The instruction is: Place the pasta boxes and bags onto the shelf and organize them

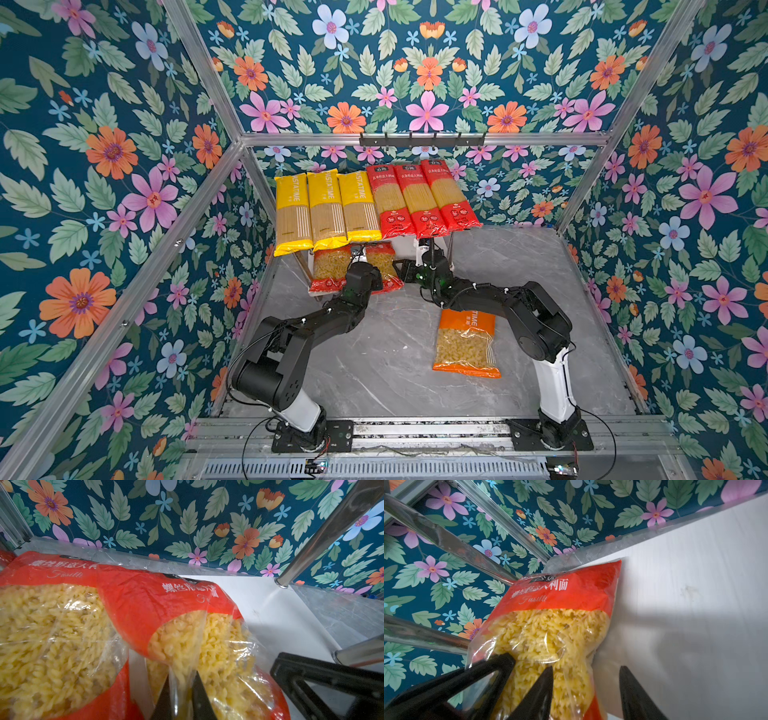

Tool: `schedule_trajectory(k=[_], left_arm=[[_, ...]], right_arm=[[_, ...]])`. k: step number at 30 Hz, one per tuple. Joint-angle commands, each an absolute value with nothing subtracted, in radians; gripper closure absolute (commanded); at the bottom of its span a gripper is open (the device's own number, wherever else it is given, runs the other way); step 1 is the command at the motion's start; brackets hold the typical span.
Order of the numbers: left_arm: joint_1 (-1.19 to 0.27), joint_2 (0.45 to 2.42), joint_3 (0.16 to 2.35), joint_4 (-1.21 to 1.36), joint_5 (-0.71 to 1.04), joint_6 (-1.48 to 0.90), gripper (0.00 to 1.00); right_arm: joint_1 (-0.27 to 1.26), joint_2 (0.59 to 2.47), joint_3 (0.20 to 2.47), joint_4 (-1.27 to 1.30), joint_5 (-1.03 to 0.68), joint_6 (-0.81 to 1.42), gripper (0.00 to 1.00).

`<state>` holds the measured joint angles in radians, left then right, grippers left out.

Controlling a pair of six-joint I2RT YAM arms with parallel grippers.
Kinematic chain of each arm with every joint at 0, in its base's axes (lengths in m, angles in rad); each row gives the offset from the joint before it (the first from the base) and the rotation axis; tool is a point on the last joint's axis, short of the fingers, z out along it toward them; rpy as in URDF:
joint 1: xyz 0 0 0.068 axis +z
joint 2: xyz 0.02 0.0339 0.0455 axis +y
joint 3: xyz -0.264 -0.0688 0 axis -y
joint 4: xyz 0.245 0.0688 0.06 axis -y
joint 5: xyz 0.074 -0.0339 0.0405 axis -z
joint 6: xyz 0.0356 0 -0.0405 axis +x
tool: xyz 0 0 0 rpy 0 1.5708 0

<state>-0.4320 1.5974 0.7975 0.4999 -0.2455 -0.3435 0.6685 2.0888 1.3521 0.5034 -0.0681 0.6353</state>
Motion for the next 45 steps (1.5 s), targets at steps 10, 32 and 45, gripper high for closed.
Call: schedule_trajectory(k=[10,32,45], left_arm=[[-0.396,1.697,0.908,0.551,-0.258,-0.396,0.92],[-0.41,1.322,0.712,0.351,-0.252,-0.452,0.38],[-0.552,1.056,0.617,0.067,-0.313,-0.519,0.37]], right_arm=[[0.711,2.019,1.246,0.431,-0.058,0.864,0.46],[0.694,2.014,1.331,0.382,-0.135,0.837,0.61],[0.739,1.668,1.004,0.159,-0.078,0.75,0.53]])
